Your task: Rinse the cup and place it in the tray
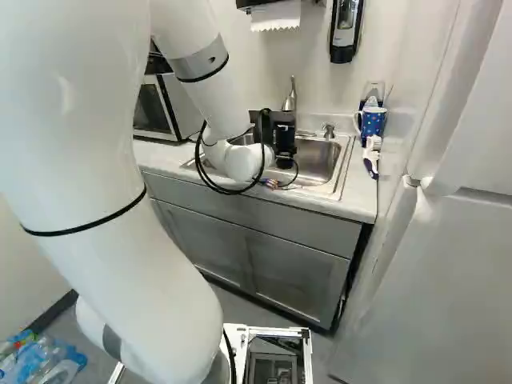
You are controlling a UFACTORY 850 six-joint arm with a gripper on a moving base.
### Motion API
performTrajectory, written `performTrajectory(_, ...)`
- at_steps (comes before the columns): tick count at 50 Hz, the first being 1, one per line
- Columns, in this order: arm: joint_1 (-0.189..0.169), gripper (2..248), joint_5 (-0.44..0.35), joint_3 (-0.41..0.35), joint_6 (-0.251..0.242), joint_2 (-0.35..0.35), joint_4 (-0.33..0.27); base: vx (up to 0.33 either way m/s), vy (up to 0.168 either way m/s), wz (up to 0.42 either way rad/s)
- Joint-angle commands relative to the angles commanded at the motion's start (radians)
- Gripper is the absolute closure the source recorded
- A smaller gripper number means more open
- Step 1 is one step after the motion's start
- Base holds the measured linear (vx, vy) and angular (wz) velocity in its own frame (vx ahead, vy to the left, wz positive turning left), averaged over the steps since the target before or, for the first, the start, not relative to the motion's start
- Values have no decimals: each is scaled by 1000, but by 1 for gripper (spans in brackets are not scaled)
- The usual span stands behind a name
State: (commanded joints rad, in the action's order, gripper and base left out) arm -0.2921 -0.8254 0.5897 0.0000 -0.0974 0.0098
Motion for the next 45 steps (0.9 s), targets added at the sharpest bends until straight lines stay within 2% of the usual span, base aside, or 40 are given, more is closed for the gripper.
performTrajectory(45, 0, 134, 0, 0, 0, 0, 0, 0, 0, 0)
